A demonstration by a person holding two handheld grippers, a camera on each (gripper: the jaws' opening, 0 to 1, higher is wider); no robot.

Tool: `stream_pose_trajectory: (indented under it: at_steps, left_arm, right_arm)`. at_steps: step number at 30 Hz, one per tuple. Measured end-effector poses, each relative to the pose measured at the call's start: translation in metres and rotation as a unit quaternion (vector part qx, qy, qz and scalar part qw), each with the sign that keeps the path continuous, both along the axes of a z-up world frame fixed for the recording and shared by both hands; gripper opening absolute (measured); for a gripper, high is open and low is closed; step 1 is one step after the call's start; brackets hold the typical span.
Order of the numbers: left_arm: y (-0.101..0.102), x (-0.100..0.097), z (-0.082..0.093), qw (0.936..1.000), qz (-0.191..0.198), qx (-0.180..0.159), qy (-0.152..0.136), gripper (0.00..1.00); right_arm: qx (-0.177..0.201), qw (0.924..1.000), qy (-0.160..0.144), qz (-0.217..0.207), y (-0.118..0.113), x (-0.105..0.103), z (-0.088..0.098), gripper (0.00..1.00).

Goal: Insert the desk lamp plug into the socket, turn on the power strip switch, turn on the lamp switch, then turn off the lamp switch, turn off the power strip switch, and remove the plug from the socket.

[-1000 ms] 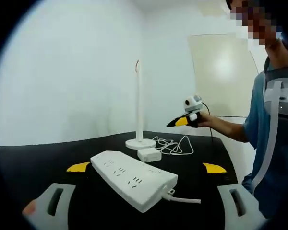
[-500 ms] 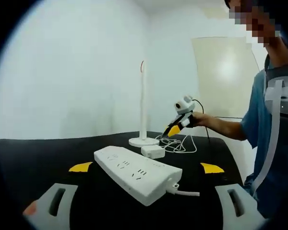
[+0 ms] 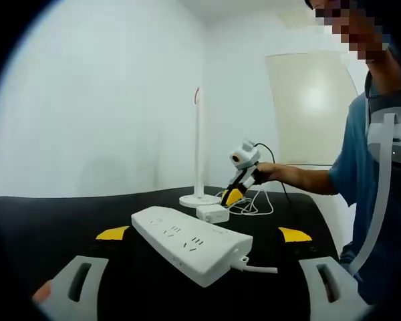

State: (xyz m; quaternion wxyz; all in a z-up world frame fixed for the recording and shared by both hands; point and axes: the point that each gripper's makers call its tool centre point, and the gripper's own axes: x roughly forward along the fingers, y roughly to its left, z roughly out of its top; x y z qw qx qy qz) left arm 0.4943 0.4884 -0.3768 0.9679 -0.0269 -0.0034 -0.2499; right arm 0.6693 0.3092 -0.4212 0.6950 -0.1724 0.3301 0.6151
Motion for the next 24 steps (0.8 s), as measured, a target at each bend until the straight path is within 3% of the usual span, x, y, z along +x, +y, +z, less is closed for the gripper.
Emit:
stream_pose_trajectory:
  at_steps: [6, 17, 20, 24]
  left_arm:
    - [0.002, -0.002, 0.006, 0.9998, -0.001, -0.017, -0.01, 0.83]
    - [0.0, -0.001, 0.004, 0.9999, -0.004, -0.013, -0.007, 0.83]
    - [0.0, -0.001, 0.004, 0.9999, -0.004, -0.014, -0.007, 0.82]
    - [0.002, -0.001, 0.004, 0.9999, -0.002, -0.015, -0.007, 0.82]
  right_arm:
    - [-0.02, 0.9997, 0.011, 0.008, 0.005, -0.004, -0.011, 0.17]
    - [-0.062, 0.998, 0.004, 0.008, 0.009, -0.005, -0.02, 0.09]
    - [-0.073, 0.9972, -0.015, 0.007, 0.009, -0.005, -0.02, 0.07]
    - [-0.082, 0.9934, -0.079, 0.015, 0.009, -0.004, -0.018, 0.06]
